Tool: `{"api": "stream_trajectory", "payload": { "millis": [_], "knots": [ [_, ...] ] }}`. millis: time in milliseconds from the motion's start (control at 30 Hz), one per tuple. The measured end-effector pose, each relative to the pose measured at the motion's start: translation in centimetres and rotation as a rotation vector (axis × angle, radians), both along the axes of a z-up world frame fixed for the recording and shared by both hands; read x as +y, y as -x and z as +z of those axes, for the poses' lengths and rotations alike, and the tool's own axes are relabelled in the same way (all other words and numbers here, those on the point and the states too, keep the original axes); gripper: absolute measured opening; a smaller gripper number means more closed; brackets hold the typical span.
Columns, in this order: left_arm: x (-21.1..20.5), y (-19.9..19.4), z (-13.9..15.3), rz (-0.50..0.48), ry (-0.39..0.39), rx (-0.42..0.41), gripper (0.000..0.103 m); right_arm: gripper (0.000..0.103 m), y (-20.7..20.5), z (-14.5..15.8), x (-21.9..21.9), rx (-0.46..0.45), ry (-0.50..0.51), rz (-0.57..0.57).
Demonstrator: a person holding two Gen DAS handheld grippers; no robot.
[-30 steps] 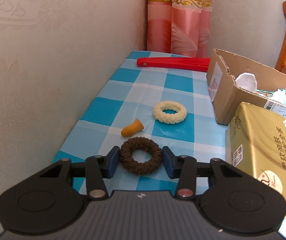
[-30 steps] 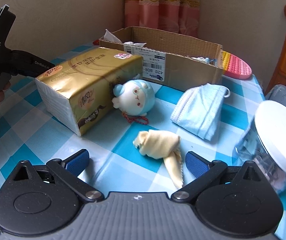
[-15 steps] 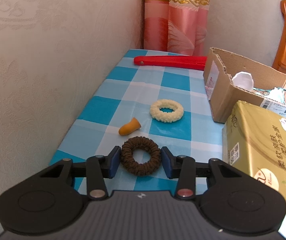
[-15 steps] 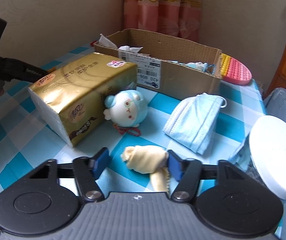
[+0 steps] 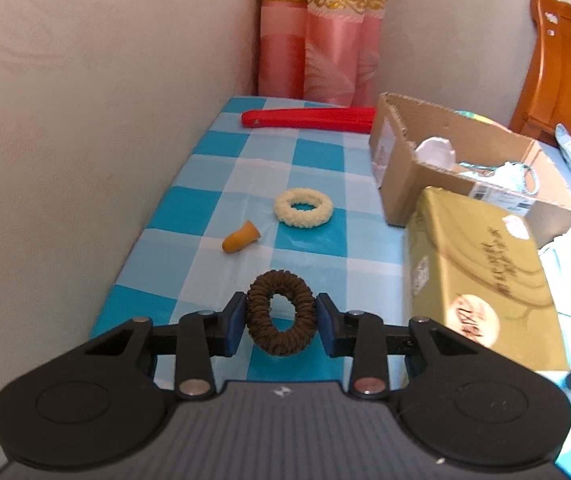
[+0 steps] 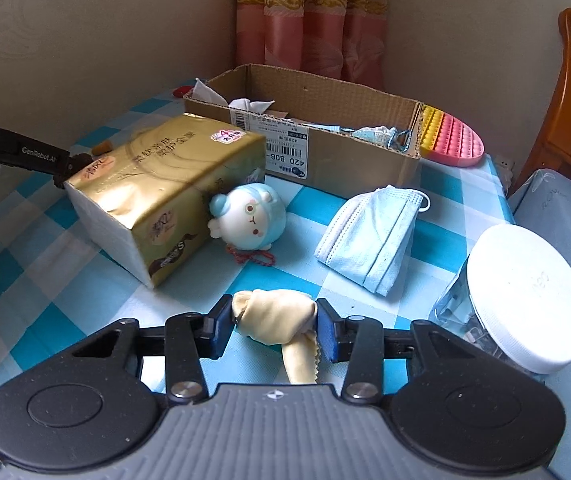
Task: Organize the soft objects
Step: 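Carry cloth and brown ring over the box and open the right gripper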
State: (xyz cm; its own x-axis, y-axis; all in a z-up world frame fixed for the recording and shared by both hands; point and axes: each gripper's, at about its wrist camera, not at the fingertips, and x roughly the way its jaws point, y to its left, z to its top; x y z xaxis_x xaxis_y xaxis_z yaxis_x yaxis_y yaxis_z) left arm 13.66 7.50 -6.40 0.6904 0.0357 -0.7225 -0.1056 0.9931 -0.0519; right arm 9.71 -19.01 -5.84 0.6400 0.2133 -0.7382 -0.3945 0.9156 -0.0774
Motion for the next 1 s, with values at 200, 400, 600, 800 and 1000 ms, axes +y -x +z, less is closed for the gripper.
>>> {"api": "stream_trajectory", "payload": {
  "millis": [200,400,600,800,1000],
  "knots": [
    [-0.3,1.6,1.6,-0.038,0.008,-0.028,0.036,0.048,0.4,1.3,-0.1,-0.005,-0.011,0.017],
    [-0.8,2.5,2.9,-0.081,0.014,-0.054,0.036,0.048,-0.9,3.9,-0.5,-0.050,-0.005,0.036],
    [-1.5,2.8,3.2,-0.118,0.023,-0.055,0.036,0.048,-3.6,6.3,-0.7,-0.107,0.007,0.045],
    [-1.6,3.3,3.6,-0.131,0.026,-0.061,0.036,0.048,-7.2,7.6,-0.8,-0.128,0.006,0.045],
    [-1.8,3.6,4.0,-0.145,0.037,-0.067,0.036,0.048,-10.4,8.1,-0.6,-0.118,0.008,0.038]
  ]
}}
